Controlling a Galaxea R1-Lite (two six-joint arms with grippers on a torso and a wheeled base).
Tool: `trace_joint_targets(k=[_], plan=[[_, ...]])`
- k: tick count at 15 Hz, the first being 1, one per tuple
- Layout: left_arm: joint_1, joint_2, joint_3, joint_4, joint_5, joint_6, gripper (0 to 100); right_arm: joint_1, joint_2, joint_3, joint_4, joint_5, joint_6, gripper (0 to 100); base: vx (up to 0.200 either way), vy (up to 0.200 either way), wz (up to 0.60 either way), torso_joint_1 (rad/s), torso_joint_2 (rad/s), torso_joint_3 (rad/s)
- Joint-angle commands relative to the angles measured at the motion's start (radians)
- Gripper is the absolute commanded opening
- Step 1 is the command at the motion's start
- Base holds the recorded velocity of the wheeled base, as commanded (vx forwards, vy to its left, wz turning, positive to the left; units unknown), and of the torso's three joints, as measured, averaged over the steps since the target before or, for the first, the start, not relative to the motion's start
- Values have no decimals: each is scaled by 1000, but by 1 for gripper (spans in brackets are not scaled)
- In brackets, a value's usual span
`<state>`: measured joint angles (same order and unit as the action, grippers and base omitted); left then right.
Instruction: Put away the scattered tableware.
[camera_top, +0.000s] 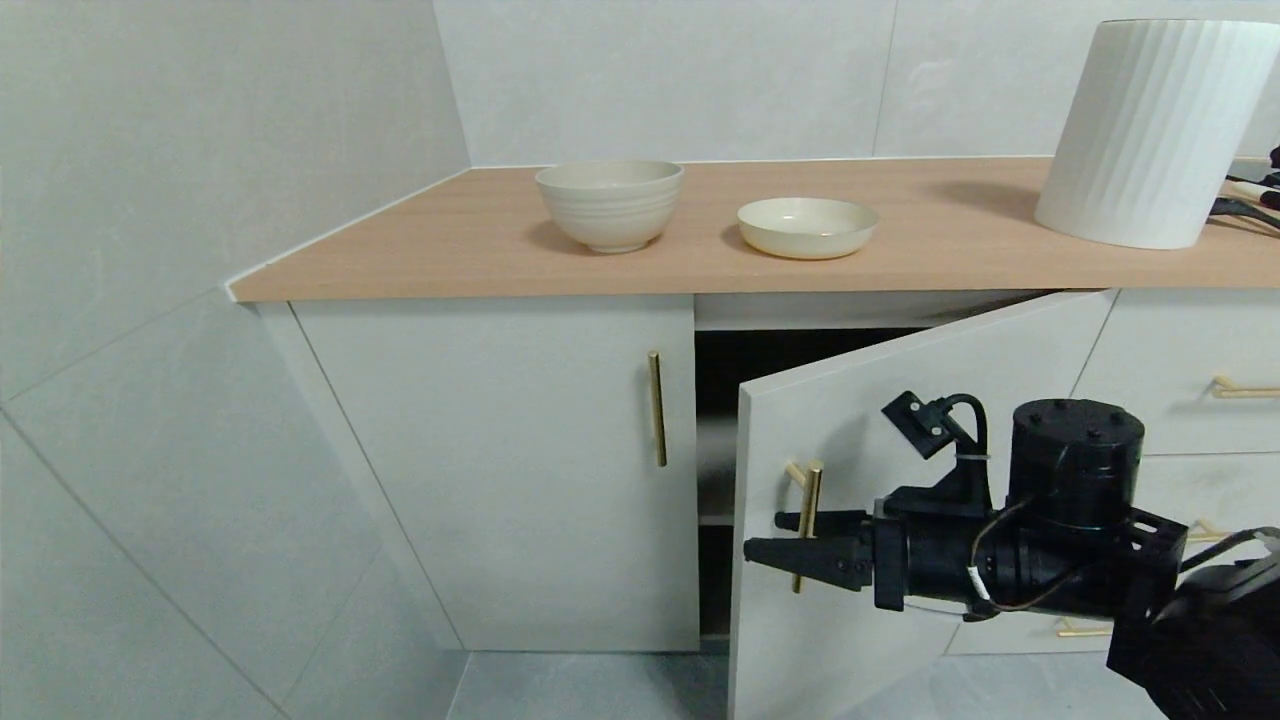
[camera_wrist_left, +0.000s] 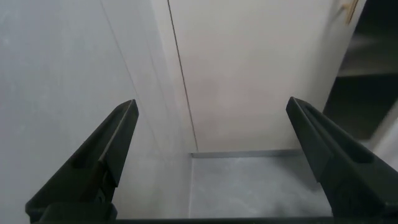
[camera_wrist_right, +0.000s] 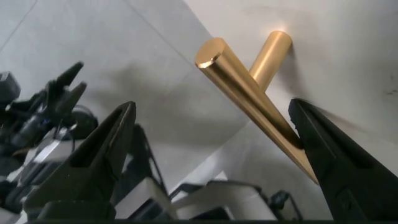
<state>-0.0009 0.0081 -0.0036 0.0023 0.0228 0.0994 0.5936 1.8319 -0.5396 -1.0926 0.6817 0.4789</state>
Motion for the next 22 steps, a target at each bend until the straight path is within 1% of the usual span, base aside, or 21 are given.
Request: trace_joint_targets(k=[1,2,5,6,7,8,9,11,12,13,14,15,16,17,18,19,20,22], plan=[[-1,95,-142,25,-38,3,100,3,-83,66,2,4,-5,100,0,0,0,0,0,0],[-4,174,-208,59,-76,3,100,5,-89,76,2,6,-5,100,0,0,0,0,0,0],[-4,538,-412,70,-322,8,100,5,-94,105,2,4,-48,100,0,0,0,0,0,0],[-4,676,-467,68,-359,10,100,6,-94,116,2,6,-57,100,0,0,0,0,0,0],[-7,773,-503,65,-365,10,100,6,-94,119,2,7,-59,100,0,0,0,0,0,0],[-44,937,-552,39,-365,10,100,17,-99,127,2,7,-59,100,0,0,0,0,0,0],[-97,1027,-562,4,-365,11,100,25,-106,128,2,6,-59,100,0,0,0,0,0,0],[-185,1158,-575,-82,-362,11,100,29,-122,130,2,6,-57,100,0,0,0,0,0,0],[-258,1253,-593,-157,-351,3,100,31,-132,142,2,6,-59,100,0,0,0,0,0,0],[-258,1253,-593,-157,-351,3,100,31,-132,142,2,6,-59,100,0,0,0,0,0,0],[-340,1362,-639,-205,-346,-43,100,31,-132,147,2,7,-57,100,0,0,0,0,0,0],[-372,1397,-665,-206,-353,-86,100,29,-131,147,2,7,-57,100,0,0,0,0,0,0],[-403,1426,-682,-206,-357,-119,100,31,-132,147,2,7,-57,100,0,0,0,0,0,0],[-432,1455,-699,-208,-362,-138,100,31,-132,150,2,7,-57,100,0,0,0,0,0,0],[-447,1478,-710,-212,-365,-141,100,29,-132,153,2,7,-57,100,0,0,0,0,0,0],[-478,1524,-728,-239,-365,-142,100,31,-137,155,2,7,-57,100,0,0,0,0,0,0],[-493,1549,-737,-263,-365,-141,0,31,-141,158,2,7,-57,100,0,0,0,0,0,0],[-507,1607,-756,-320,-365,-144,0,31,-143,159,2,7,-59,100,0,0,0,0,0,0]])
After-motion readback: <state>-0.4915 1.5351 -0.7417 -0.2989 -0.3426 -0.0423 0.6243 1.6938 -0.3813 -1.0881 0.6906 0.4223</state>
